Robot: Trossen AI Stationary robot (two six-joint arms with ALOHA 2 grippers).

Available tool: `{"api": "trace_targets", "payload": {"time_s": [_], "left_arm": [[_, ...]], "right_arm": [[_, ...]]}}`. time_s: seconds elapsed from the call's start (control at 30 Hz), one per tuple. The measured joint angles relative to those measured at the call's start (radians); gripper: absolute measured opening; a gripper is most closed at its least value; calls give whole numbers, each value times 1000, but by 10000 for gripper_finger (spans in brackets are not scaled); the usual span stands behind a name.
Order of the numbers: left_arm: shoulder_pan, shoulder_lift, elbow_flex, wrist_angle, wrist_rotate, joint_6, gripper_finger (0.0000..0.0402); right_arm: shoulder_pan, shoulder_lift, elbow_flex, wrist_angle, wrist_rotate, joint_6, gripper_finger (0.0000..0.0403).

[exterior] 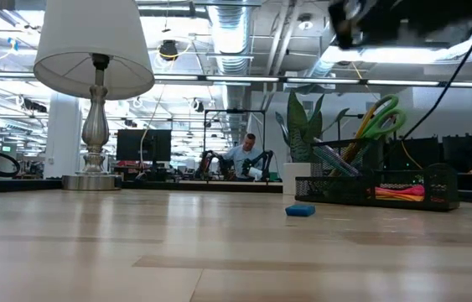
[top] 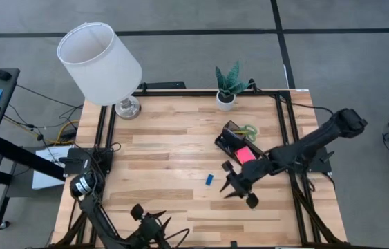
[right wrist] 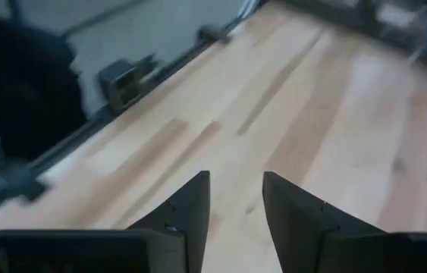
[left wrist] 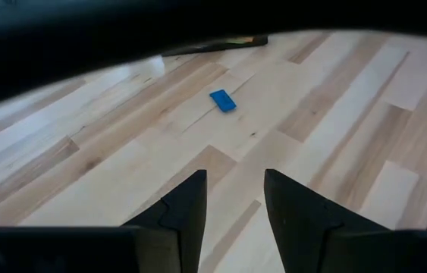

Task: Pick and place office supplies into organizer
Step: Put the blue eraser into the desk organizer

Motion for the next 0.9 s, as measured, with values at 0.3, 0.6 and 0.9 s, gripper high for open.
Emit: {"api": "trace_targets", "payload": {"time_s": [0.3, 0.6, 0.9], "left_arm": [[26, 0, 0, 0, -7, 10, 125], [102, 0, 0, 1, 9, 41, 125], [132, 0, 0, 8, 96, 91, 125]], "right_arm": [[-247, 117, -288, 703, -248, -28, 118], [-316, 452, -200, 734, -273, -26, 118], [-341, 590, -138, 742, -368, -130, 118]]}}
